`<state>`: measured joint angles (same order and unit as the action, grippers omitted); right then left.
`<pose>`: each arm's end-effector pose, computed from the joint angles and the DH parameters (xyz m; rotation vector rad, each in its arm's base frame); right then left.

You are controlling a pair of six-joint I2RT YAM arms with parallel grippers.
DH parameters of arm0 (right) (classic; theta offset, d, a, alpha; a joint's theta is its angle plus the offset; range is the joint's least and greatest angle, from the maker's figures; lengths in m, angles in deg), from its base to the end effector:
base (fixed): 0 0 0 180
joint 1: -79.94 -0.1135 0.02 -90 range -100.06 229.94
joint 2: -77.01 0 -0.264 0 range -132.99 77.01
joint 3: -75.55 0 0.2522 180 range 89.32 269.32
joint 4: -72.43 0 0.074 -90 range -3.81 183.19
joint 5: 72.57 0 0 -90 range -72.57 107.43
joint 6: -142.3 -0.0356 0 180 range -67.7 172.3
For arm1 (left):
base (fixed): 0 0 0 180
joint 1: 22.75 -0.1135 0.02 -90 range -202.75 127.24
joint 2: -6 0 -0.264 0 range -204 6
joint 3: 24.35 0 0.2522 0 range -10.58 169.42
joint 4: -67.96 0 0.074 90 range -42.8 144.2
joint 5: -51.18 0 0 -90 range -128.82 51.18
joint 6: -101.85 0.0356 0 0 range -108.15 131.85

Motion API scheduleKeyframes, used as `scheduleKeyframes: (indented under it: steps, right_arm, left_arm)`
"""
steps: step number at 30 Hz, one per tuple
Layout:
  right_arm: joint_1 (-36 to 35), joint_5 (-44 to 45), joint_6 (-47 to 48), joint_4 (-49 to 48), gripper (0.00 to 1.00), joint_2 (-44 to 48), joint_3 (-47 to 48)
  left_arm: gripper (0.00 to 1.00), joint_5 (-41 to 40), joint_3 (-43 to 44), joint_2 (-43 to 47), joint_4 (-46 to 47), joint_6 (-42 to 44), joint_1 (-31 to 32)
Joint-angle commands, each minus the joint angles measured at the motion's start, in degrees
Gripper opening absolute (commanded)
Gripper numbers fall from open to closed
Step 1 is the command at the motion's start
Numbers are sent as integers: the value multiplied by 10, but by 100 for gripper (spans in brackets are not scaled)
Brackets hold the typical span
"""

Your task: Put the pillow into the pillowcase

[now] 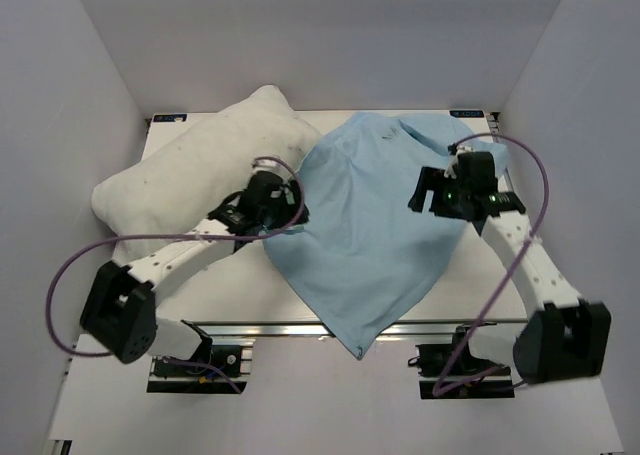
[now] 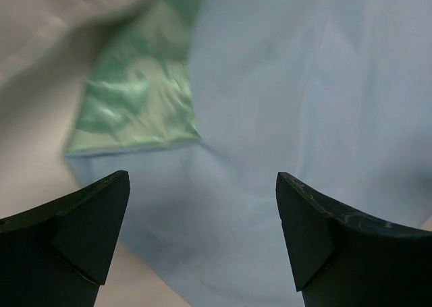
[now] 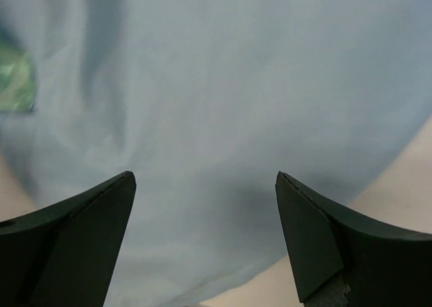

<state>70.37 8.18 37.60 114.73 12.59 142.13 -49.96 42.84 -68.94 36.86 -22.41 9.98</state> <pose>0.2372 0.0458 0.2908 0.0165 2.2931 0.4051 0.2444 -0.1489 0.2661 -0.1359 2.2625 -0.4139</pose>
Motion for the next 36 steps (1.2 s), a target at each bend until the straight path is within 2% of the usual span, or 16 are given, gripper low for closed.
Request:
scheduleKeyframes:
  steps: [1,4,7,12,15,17,21,23,25,27,28,29,32,34,35,36]
  right_arm:
    - [0,199,-43,-3,89,-99,105]
    - [-1,259,-52,6,89,-202,184]
    - [3,280,-32,9,89,-300,248]
    - [36,268,-36,35,89,-447,317]
    - [52,228,-44,78,89,-508,356]
    - [52,223,-47,86,89,-520,346]
    - [52,198,-53,67,86,-493,267]
    - [52,181,-57,64,81,-473,225]
    - [50,143,-67,51,73,-428,141]
    - [35,126,-74,44,71,-360,73]
    - [25,129,-84,51,71,-336,9]
    - [-1,138,-94,58,71,-284,-51]
    - [-80,95,-126,73,71,-174,-129]
    - [-129,43,-146,77,70,-132,-172]
    - [-182,-9,-165,72,70,-107,-177]
    - [-210,-30,-167,65,70,-100,-177]
  left_arm:
    - [98,69,24,-56,11,3,51]
    - [98,73,61,-128,17,4,66]
    - [98,70,109,-197,7,16,71]
    - [98,30,151,-276,-25,21,72]
    - [98,33,163,-316,-21,21,72]
    - [98,37,183,-347,-31,17,72]
    - [98,42,214,-395,-28,21,72]
    - [98,41,236,-435,-20,38,72]
    - [98,32,304,-474,-27,63,71]
    - [98,32,385,-560,-59,101,68]
    - [98,30,490,-593,-102,110,67]
    - [98,32,607,-664,-136,131,66]
    - [98,66,779,-799,-155,162,62]
    - [98,95,877,-834,-113,155,59]
    - [98,137,872,-836,-81,144,53]
    - [98,153,854,-819,-6,133,52]
